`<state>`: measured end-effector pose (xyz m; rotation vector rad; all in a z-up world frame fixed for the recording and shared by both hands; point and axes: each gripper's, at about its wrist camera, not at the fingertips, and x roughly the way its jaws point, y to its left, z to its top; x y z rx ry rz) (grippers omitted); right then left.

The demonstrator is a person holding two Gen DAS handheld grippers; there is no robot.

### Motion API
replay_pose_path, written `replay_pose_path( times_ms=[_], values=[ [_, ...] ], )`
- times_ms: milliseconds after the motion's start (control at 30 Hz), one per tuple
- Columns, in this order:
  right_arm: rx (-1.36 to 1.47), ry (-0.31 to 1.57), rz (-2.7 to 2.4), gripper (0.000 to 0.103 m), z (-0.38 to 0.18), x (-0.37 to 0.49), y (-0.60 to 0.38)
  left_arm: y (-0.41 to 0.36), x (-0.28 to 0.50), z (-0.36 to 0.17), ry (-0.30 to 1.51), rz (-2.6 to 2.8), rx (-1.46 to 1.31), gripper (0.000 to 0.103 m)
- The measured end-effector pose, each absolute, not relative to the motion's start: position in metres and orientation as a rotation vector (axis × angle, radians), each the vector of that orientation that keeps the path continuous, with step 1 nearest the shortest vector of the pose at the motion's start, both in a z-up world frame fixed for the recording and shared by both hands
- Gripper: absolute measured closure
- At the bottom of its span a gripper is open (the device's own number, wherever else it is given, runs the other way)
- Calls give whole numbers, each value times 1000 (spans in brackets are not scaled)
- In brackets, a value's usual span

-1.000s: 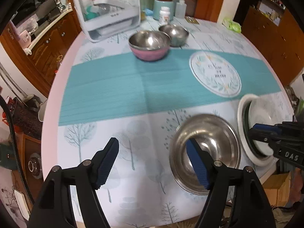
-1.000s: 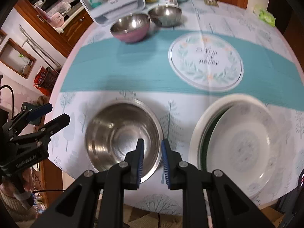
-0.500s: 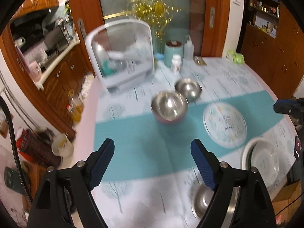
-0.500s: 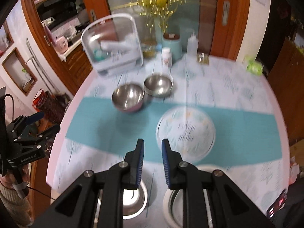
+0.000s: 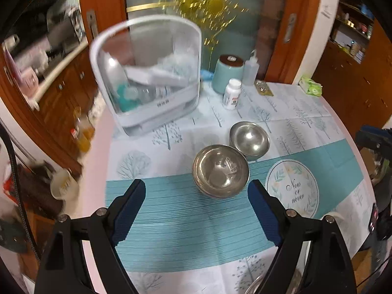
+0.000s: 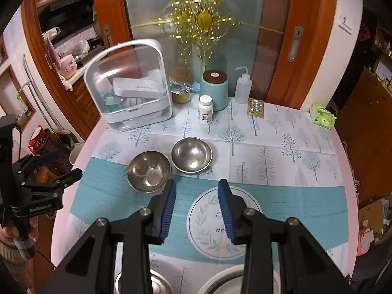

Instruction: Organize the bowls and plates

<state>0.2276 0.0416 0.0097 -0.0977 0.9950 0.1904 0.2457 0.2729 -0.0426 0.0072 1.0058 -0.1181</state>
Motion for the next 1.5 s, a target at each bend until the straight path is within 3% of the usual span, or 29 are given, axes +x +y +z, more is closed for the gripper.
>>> replay_pose_path(
  times_ms=[767,967,1200,1400,1500],
  values=[
    [78,1321,347,67,-164,334,80,270,339,-192,1228,-34,-94,19],
    [73,1353,351,67,-186,343,94,276,352,-210,1256,-43,-144,29],
    [46,1395,344,69,-207,350,104,278,359,-224,1295,-68,-175,56],
    [67,1401,368,87,-213,352,108,274,362,-235,1313,-88,-183,87],
    [67,1391,374,90,-211,352,111,273,362,-237,1316,-98,-190,93]
  ],
)
